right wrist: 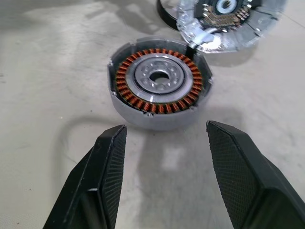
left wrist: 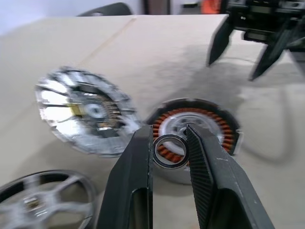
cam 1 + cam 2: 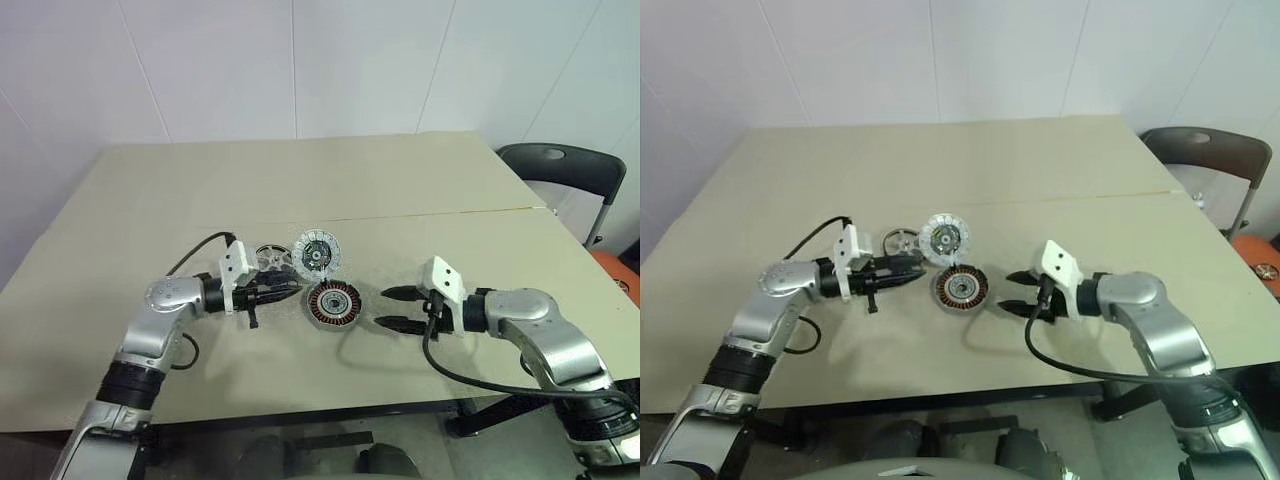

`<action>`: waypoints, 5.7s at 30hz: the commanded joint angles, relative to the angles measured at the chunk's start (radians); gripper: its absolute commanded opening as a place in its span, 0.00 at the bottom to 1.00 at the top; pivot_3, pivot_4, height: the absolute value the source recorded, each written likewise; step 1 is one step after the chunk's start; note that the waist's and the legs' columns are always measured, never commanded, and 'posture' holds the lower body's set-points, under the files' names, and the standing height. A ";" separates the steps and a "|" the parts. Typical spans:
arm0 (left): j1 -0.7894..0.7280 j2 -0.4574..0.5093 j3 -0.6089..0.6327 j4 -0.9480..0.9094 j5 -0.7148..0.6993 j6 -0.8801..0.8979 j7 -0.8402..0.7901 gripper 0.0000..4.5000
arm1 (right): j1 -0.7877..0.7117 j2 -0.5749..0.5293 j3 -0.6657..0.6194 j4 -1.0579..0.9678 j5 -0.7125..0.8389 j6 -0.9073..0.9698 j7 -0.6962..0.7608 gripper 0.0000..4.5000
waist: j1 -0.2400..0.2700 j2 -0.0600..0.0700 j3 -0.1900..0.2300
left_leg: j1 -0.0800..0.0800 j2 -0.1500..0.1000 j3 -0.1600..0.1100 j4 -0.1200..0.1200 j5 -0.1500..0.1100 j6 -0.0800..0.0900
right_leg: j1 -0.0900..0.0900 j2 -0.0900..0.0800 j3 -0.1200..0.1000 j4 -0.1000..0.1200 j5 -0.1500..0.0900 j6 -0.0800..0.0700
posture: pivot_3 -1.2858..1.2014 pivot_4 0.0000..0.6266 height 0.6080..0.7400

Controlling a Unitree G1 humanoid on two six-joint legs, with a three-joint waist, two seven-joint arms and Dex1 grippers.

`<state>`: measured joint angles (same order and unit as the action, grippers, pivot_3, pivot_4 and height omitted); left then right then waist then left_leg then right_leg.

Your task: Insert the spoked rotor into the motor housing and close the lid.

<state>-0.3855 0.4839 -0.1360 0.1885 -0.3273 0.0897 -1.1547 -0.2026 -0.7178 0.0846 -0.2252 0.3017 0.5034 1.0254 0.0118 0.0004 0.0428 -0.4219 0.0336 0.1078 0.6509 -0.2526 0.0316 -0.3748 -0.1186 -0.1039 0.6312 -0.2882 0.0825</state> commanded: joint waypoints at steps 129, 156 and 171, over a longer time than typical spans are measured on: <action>-0.313 -0.335 -0.088 0.625 0.318 -0.398 0.122 0.01 | 0.099 0.086 -0.003 -0.183 0.016 0.023 -0.279 0.63 | 0.001 -0.003 -0.001 | -0.003 -0.001 -0.003 0.018 -0.003 0.007 | 0.002 -0.001 -0.002 0.004 0.005 0.009 | 0.52 0.00 1.00; -0.305 -0.315 -0.062 0.579 0.259 -0.299 0.015 0.01 | 0.087 0.078 0.002 -0.140 0.010 0.010 -0.257 0.63 | 0.000 -0.003 -0.002 | -0.003 -0.001 -0.004 0.019 -0.003 0.007 | 0.002 -0.001 -0.002 0.005 0.005 0.009 | 0.52 0.00 1.00; -0.300 -0.314 -0.087 0.585 0.258 -0.285 -0.009 0.01 | 0.084 0.089 0.006 -0.130 -0.003 0.006 -0.257 0.63 | 0.000 -0.003 -0.002 | -0.003 0.000 -0.004 0.020 -0.003 0.007 | 0.002 -0.001 -0.002 0.006 0.005 0.009 | 0.52 0.00 1.00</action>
<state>-0.6806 0.1613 -0.2150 0.8035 -0.0562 -0.2169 -1.1306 -0.0996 -0.6343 0.0953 -0.3470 0.2977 0.5285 0.7669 0.0117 -0.0025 0.0412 -0.4253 0.0331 0.1043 0.6720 -0.2560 0.0382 -0.3724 -0.1194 -0.1056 0.6384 -0.2831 0.0912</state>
